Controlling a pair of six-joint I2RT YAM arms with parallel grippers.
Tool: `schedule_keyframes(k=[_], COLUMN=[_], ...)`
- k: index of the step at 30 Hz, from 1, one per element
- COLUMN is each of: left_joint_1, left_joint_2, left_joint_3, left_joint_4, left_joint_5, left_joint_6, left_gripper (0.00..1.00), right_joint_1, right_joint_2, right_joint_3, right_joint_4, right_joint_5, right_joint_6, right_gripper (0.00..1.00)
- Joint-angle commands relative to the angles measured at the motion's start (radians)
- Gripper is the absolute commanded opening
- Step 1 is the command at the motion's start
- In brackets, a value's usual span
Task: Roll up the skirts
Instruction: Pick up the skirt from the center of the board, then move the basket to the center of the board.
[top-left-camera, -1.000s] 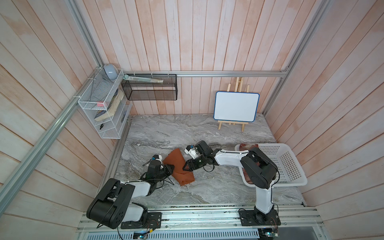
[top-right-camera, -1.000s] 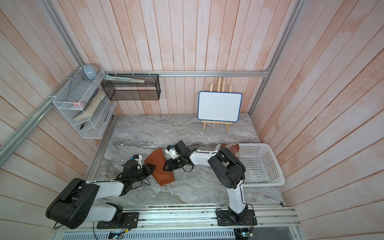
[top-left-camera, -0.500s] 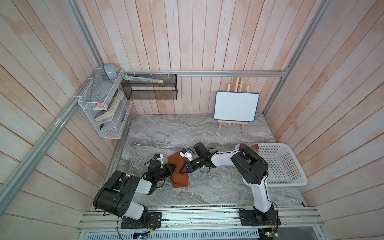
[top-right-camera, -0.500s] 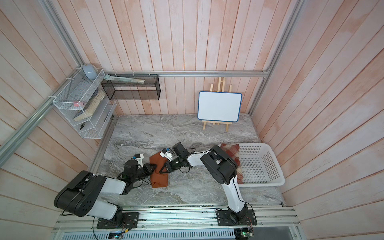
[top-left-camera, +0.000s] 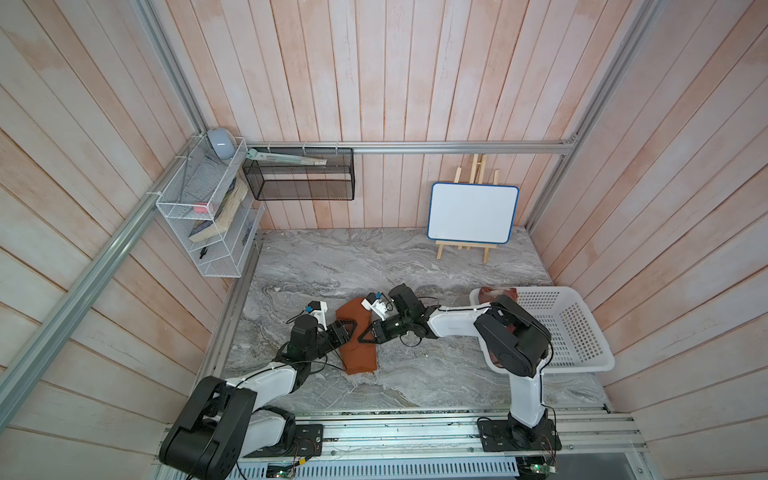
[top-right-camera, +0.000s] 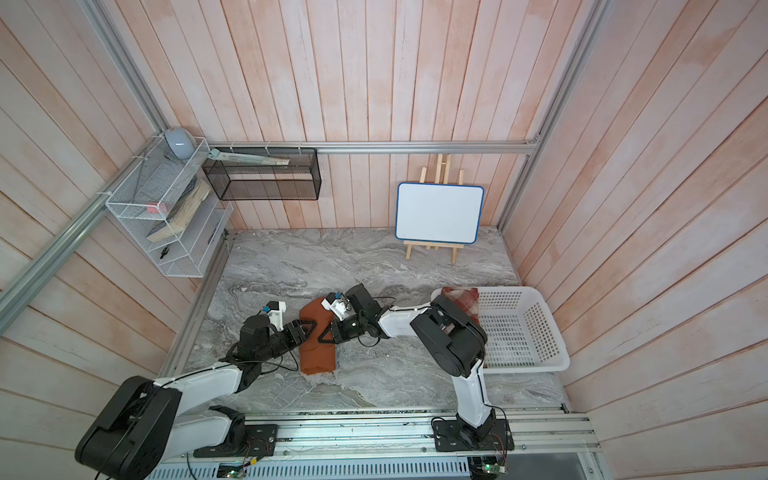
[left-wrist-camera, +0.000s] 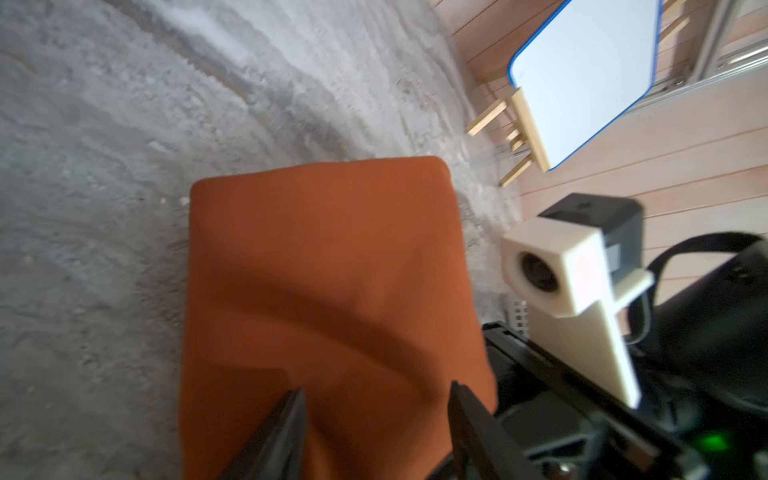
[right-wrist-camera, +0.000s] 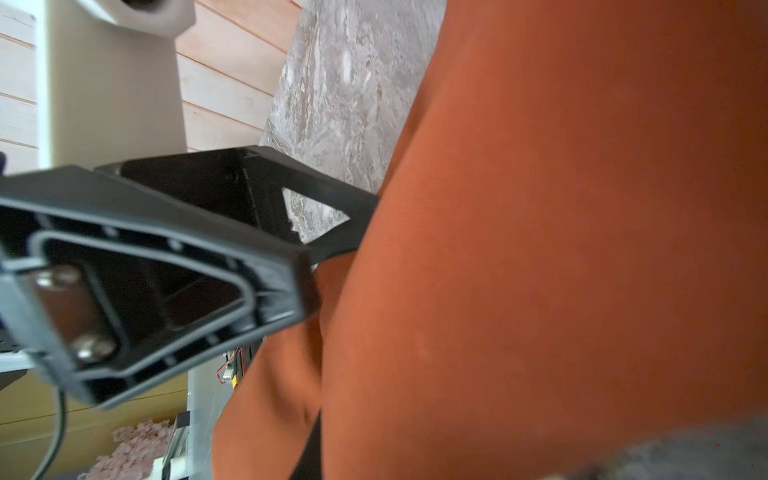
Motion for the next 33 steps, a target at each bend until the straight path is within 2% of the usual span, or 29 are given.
schedule_keyframes(k=[1,4,11,15,18,22,26,29,33], left_joint_1=[0.024,0.049,0.075,0.075,0.061,-0.074,-0.185,-0.294,-0.425], left_joint_2=[-0.132,-0.208,-0.206,-0.157,-0.098,-0.003,0.143,0.286,0.504], left_joint_3=[0.077,0.132,0.177,0.156,0.126,0.138,0.153,0.241,0.386], left_joint_4=[-0.199,-0.282,-0.308,-0.226,-0.131,-0.050,0.126,0.179,0.376], left_joint_5=[-0.013,-0.039,-0.018,0.052,0.105,0.055,0.053,0.066,0.186], left_joint_6=[0.058,0.074,0.089,0.047,0.006,-0.019,-0.110,-0.135,-0.265], left_gripper=[0.65,0.71,0.72,0.71,0.68,0.68,0.68,0.68,0.70], right_joint_1=[-0.002,-0.013,-0.031,-0.050,-0.100,-0.187,-0.244,-0.264,-0.300], right_joint_2=[-0.080,-0.136,-0.247,-0.336,-0.461,-0.669,-0.823,-0.879,-0.933], right_joint_3=[-0.033,-0.076,-0.134,-0.167,-0.182,-0.178,-0.157,-0.128,-0.105], right_joint_4=[-0.001,0.017,0.004,-0.017,-0.100,-0.259,-0.322,-0.344,-0.364], right_joint_5=[0.083,0.098,0.138,0.176,0.250,0.519,0.687,0.762,0.834], right_joint_6=[-0.024,-0.015,-0.015,-0.016,-0.034,-0.051,-0.066,-0.086,-0.102], right_gripper=[0.00,0.00,0.00,0.00,0.00,0.00,0.00,0.00,0.00])
